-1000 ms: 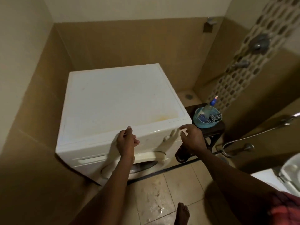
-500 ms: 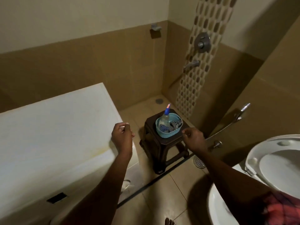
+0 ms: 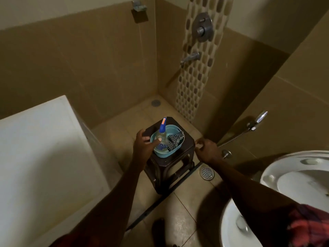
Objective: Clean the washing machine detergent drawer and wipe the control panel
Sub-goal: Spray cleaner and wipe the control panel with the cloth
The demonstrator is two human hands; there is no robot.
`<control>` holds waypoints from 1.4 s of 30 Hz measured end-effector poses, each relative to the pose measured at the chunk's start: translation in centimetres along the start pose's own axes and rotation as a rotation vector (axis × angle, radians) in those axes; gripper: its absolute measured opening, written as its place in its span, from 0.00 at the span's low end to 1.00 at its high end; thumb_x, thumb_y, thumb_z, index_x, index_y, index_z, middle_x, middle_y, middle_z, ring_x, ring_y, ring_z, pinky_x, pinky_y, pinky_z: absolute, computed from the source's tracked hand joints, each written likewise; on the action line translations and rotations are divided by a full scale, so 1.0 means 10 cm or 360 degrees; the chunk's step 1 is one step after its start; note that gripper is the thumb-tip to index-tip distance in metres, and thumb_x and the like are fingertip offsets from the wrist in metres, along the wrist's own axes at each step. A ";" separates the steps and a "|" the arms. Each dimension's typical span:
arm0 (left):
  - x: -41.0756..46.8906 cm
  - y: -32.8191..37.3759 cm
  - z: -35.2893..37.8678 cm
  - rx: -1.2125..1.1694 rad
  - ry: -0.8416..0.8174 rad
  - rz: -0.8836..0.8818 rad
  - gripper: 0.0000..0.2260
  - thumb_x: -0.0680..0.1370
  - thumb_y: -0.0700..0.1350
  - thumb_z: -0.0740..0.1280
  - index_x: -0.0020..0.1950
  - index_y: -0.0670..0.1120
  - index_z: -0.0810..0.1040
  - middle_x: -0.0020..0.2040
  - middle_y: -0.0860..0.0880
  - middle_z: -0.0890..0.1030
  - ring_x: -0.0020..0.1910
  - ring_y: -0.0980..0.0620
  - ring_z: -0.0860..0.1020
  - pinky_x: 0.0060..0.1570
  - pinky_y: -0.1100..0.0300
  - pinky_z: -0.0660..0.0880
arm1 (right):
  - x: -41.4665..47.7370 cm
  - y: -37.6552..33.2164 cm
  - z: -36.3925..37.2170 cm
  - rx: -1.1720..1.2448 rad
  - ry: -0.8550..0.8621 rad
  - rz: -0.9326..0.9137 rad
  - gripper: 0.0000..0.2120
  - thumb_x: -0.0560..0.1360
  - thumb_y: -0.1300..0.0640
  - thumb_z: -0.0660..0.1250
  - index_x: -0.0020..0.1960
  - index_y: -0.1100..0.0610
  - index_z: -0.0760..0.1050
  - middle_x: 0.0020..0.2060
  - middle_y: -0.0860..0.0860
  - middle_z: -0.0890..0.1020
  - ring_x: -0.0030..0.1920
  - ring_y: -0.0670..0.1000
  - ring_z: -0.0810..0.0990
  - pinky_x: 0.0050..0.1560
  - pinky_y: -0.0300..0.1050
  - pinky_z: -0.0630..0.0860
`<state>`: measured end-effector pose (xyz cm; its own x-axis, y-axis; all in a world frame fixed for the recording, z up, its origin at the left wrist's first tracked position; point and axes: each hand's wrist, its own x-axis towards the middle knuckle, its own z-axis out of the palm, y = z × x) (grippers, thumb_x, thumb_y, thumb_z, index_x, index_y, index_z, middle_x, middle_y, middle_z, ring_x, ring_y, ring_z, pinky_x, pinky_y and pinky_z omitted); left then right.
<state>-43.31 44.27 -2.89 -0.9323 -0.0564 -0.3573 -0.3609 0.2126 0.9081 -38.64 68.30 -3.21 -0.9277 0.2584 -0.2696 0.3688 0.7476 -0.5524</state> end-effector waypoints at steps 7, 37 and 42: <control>0.67 -0.26 0.22 0.0236 -0.0272 -0.0103 0.49 0.65 0.46 0.82 0.79 0.49 0.57 0.72 0.42 0.68 0.68 0.43 0.72 0.65 0.46 0.74 | 0.64 0.00 0.38 -0.0046 -0.0317 0.0167 0.28 0.72 0.56 0.72 0.69 0.59 0.68 0.61 0.59 0.79 0.57 0.57 0.79 0.54 0.47 0.76; 1.69 -0.91 0.86 0.0478 -0.0321 0.0170 0.31 0.76 0.43 0.73 0.76 0.46 0.64 0.62 0.54 0.74 0.64 0.55 0.73 0.60 0.64 0.68 | 2.07 0.30 2.05 -0.0558 -0.0405 -0.0051 0.36 0.71 0.57 0.73 0.74 0.60 0.59 0.72 0.60 0.61 0.63 0.61 0.75 0.60 0.53 0.75; 1.75 -0.72 0.87 0.0346 -0.0157 0.0315 0.27 0.75 0.35 0.71 0.73 0.46 0.70 0.65 0.49 0.77 0.62 0.54 0.76 0.58 0.69 0.73 | 1.98 0.23 1.68 -0.0015 0.0011 -0.0042 0.32 0.65 0.54 0.78 0.65 0.57 0.70 0.65 0.53 0.70 0.62 0.53 0.71 0.58 0.44 0.70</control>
<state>-56.81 50.19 -17.59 -0.9733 0.0996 -0.2070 -0.1486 0.4141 0.8980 -55.13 64.88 -23.03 -0.9375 0.2425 -0.2494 0.3434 0.7600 -0.5518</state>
